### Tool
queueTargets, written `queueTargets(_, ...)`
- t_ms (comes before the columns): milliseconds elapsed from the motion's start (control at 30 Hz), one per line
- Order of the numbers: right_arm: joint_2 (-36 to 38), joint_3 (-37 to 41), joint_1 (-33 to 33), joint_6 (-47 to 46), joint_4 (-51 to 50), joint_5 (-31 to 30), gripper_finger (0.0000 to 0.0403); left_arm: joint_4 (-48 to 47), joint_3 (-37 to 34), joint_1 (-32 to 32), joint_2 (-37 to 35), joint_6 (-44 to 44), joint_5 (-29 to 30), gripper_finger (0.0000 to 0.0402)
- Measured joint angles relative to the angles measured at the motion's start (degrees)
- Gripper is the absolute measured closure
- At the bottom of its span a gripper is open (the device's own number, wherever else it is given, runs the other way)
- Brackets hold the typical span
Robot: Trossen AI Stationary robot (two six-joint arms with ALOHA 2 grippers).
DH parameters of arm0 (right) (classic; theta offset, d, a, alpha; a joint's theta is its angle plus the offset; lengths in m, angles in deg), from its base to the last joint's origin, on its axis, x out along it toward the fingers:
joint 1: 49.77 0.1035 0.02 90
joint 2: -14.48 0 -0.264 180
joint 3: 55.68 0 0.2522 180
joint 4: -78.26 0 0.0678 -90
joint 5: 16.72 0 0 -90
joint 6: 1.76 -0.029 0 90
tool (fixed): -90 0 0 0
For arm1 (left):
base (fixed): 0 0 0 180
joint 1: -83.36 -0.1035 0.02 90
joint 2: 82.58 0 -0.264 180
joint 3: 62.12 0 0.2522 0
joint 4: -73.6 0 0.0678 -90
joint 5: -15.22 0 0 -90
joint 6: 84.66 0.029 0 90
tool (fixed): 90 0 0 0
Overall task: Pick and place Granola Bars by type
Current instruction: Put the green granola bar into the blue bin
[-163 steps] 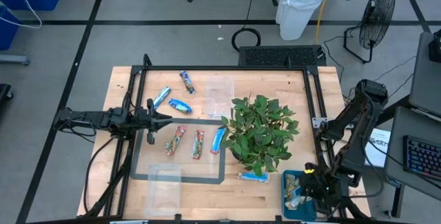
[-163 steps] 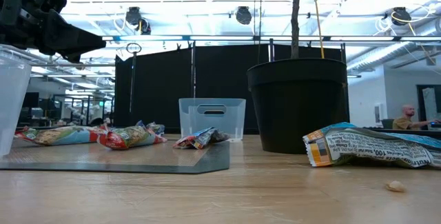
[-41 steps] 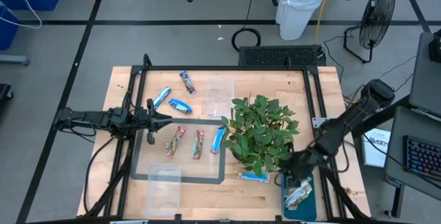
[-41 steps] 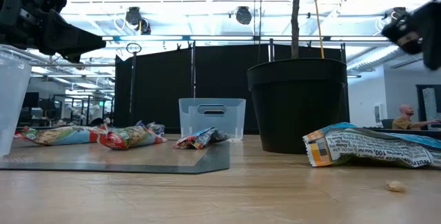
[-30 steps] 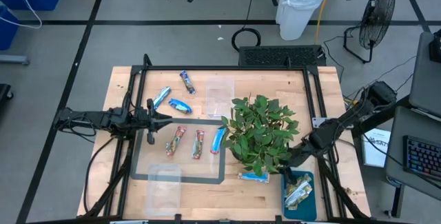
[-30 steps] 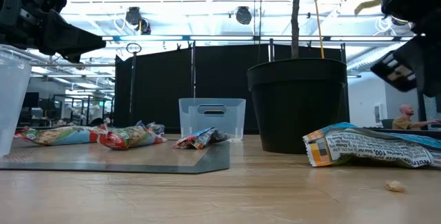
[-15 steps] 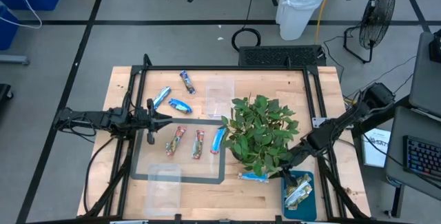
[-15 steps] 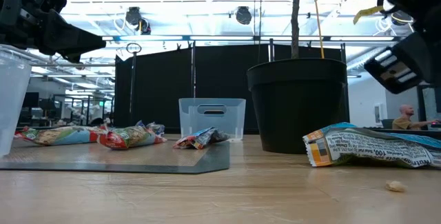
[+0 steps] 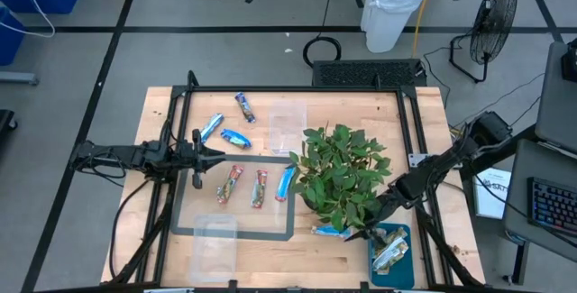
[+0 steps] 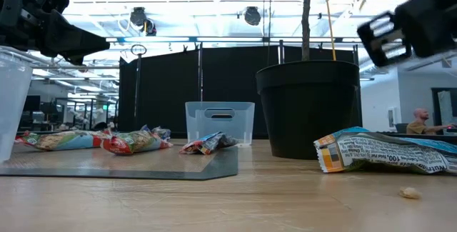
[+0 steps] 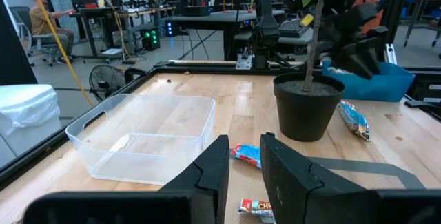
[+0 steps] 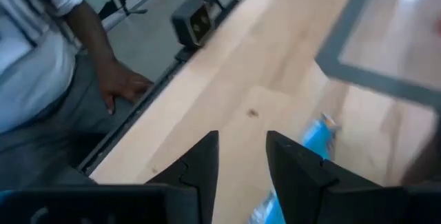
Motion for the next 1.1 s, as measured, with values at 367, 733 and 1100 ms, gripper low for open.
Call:
queueTargets(367, -6.76, -3.17, 1.11, 8.02, 1.19, -0.1, 0.0397, 0.17, -0.02, -0.01, 0.02, 0.01, 0.0, 0.0314)
queueTargets(733, -12.14, -3.34, 0.08, 9.94, 2.39, -7.02, 0.0402, 0.26, -0.04, 0.0, 0.02, -0.01, 0.0, 0.0314)
queueTargets(1100, -12.11, -3.34, -1.68, 7.16, -5.55, -8.36, 0.0403, 0.28, -0.04, 0.01, 0.01, 0.01, 0.0, 0.0314)
